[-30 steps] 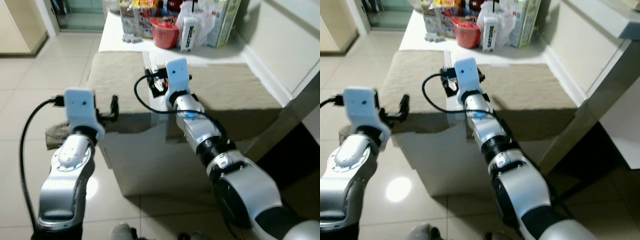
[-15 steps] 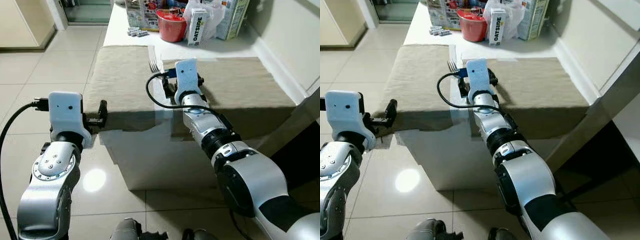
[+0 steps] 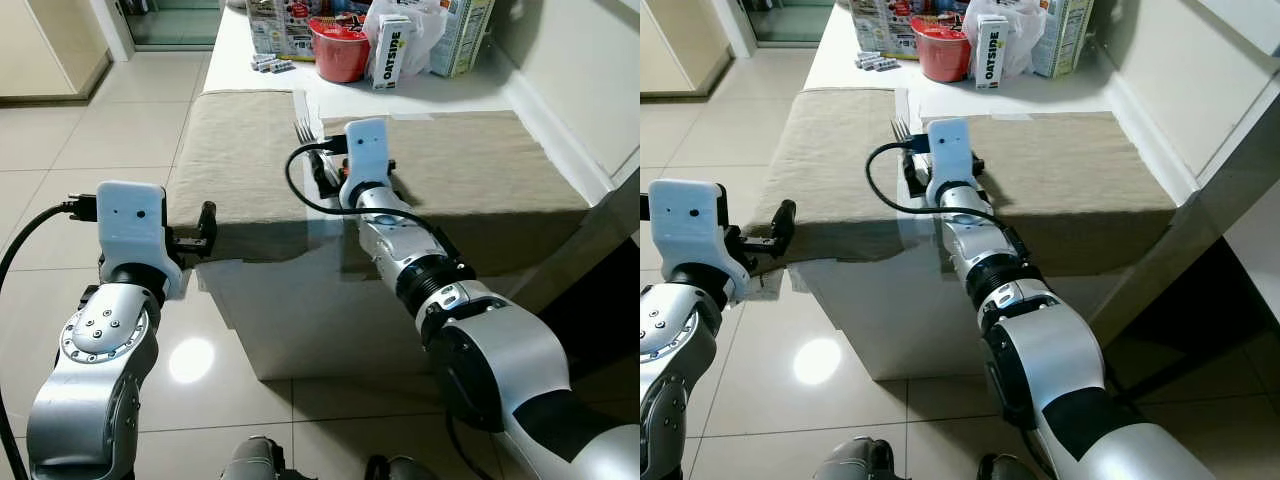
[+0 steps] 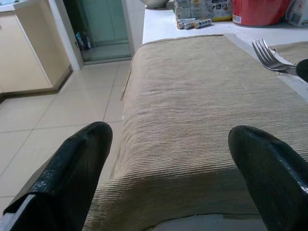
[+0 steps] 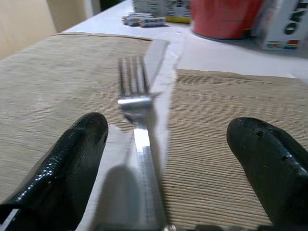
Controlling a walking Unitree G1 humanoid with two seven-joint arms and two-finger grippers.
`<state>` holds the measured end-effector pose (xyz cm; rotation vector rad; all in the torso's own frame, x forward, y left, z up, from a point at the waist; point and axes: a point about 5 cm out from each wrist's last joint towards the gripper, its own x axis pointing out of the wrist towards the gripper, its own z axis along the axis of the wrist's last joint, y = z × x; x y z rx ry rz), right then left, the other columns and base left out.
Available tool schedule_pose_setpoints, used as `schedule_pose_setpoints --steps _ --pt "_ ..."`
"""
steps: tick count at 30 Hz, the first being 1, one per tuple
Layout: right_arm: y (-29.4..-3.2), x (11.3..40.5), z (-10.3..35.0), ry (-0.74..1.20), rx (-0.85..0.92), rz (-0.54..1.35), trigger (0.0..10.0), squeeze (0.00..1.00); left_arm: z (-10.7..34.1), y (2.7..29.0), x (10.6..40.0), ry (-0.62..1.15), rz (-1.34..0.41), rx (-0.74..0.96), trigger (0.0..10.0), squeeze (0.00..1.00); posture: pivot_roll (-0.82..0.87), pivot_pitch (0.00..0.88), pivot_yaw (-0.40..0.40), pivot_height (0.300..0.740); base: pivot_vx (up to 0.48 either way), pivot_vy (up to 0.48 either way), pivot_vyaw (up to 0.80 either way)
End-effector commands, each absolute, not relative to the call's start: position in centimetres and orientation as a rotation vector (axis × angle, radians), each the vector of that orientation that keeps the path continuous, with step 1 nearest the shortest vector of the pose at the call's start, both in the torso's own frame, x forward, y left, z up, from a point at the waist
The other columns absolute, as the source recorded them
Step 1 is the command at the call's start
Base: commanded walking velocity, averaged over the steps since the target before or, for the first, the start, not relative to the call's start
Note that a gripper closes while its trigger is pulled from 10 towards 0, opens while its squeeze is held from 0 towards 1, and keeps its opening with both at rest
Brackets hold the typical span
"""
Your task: Setting the table
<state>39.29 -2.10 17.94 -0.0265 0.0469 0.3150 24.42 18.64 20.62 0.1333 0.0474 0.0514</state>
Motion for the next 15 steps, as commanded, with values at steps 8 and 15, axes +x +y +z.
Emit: schedule_pose_setpoints --steps 8,15 --pt "0.3 37.5 14.9 0.171 -0.003 0.411 10.0 0.00 21.1 19.1 24.0 0.044 0.072 0.144 10.0 0.00 0.35 0.187 0.001 0.740 0.000 0.000 0.00" --pt "0.7 37.2 14.5 0.189 0.001 0.429 10.0 0.00 21.1 19.1 24.1 0.046 0.076 0.150 10.0 0.00 0.34 0.185 -0.002 0.740 0.000 0.000 0.00"
